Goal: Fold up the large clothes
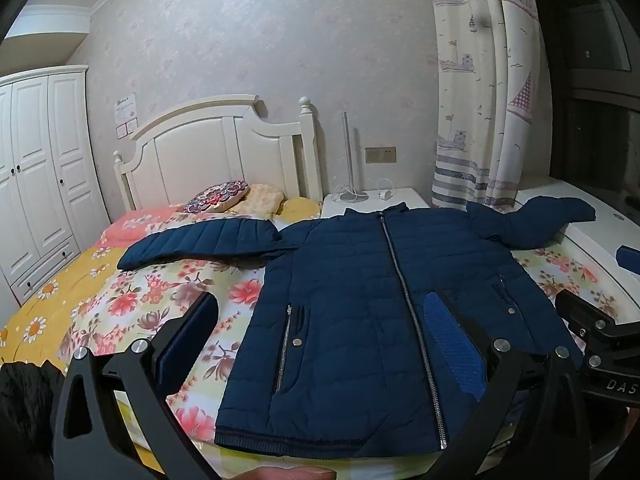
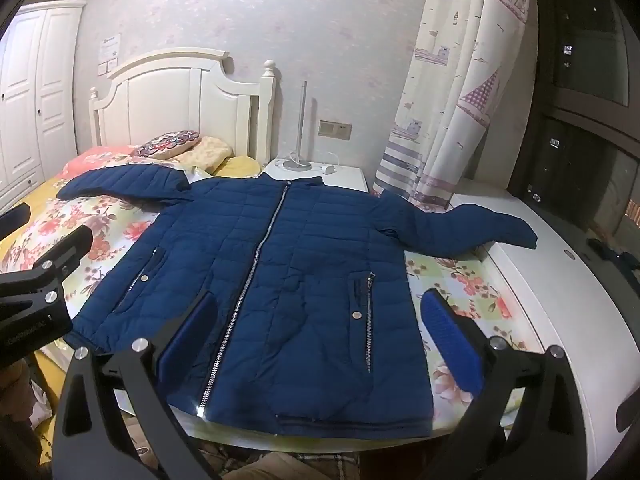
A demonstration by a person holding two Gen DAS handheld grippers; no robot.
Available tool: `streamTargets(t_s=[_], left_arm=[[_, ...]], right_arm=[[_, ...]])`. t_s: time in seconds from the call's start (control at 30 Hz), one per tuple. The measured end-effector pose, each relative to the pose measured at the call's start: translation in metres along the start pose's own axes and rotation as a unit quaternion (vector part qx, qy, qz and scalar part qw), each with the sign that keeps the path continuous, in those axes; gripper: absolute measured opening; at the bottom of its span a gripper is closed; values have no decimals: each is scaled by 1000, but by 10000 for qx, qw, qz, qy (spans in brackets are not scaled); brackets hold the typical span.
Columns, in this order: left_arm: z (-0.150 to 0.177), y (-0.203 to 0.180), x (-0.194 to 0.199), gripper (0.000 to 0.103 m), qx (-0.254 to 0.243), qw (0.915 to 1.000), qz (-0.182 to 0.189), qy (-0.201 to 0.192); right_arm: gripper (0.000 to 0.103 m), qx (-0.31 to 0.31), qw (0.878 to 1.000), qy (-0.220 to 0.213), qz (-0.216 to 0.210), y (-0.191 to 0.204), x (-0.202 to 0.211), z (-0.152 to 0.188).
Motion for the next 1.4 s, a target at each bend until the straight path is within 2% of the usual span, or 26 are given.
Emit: streamTargets(t_s=[1.4], left_arm=[[7, 5, -2, 99, 54, 10000, -7, 65]], right_arm=[[101, 62, 9999, 11, -100, 6, -6, 5]])
Point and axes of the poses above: each gripper's, at about its wrist camera, not at the fingertips, and x roughly against the way its jaws point, y to its left, z to its underside, the point moved 5 cm from there along -x, roughly the way its jaws point, and after that the axes turned 9 degrees about -y, right-handed, at the moved point
